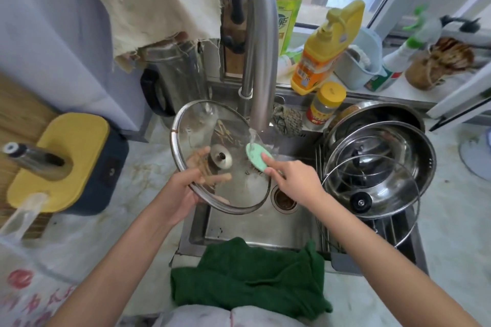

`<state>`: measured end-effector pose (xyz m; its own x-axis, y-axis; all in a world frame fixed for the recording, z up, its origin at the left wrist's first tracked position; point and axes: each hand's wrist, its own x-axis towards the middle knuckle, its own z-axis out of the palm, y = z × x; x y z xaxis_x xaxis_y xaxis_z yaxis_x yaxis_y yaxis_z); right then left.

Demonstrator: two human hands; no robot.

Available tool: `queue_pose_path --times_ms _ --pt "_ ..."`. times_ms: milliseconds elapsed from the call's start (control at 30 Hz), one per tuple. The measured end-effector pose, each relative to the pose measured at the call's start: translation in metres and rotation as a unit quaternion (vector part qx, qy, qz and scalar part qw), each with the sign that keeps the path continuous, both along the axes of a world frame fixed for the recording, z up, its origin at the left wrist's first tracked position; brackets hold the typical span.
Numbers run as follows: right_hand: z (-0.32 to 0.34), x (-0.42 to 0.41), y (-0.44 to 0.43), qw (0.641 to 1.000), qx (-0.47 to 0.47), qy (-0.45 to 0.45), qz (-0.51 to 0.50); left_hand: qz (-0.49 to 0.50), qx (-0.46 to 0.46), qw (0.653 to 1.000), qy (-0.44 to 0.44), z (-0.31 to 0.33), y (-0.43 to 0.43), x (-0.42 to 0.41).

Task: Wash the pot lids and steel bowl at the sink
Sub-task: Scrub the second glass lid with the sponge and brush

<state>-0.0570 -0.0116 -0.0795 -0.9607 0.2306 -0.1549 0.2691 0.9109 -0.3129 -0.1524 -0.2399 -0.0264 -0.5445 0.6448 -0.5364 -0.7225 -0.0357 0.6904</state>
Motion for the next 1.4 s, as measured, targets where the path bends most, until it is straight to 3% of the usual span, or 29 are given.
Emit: queue_pose_path --times_ms 133,400,467,567,633,733,800,867,933,1033,1167,1267,1400 --pt "-0.016 -0.033 0.007 0.995 0.026 0.094 -0.014 -0.059 -0.021 0.998 0.019 0.001 -0.008 0.003" --pt "0.006 0.024 -0.016 0.984 -0.168 -0.060 -0.018 0.013 -0.004 1.000 -0.015 -0.007 -0.015 -0.005" --pt "0.009 0.030 -0.022 0.986 -0.150 -0.075 -0.013 0.004 -0.010 1.000 -0.012 -0.008 -0.014 -0.005" --pt "0.004 0.000 -0.016 0.993 -0.077 -0.031 -0.088 -0.045 -0.020 0.999 0.008 -0.007 -0.010 0.001" --pt "0.005 -0.020 -0.020 0.983 -0.128 0.031 -0.124 -0.068 -0.024 0.997 0.030 -0.005 -0.007 0.006" --pt "0.016 -0.021 -0.031 0.982 -0.181 0.023 -0.054 -0.058 -0.017 0.998 0.015 -0.004 -0.006 0.005" --pt "0.022 -0.010 -0.032 0.993 -0.117 -0.032 0.006 -0.054 -0.018 0.998 0.019 -0.005 -0.011 0.003" --pt "0.025 -0.015 -0.021 0.998 -0.045 -0.041 -0.017 -0.058 -0.015 0.998 0.022 -0.005 -0.013 0.005" --pt "0.025 -0.023 -0.021 0.996 -0.064 -0.017 -0.053 -0.063 -0.006 0.998 0.011 -0.005 -0.012 0.009" --pt "0.029 -0.023 -0.037 0.995 -0.097 -0.003 -0.026 -0.059 0.010 0.998 -0.016 -0.004 -0.009 0.016" --pt "0.029 -0.023 -0.024 0.996 -0.056 -0.006 -0.070 -0.057 0.021 0.998 -0.036 -0.006 -0.007 0.024" --pt "0.034 -0.016 -0.036 0.993 -0.113 -0.020 -0.035 -0.061 0.021 0.997 -0.032 -0.008 -0.007 0.024" --pt "0.028 -0.021 -0.026 0.986 -0.119 0.019 -0.111 -0.069 0.026 0.997 -0.030 -0.006 -0.007 0.026"
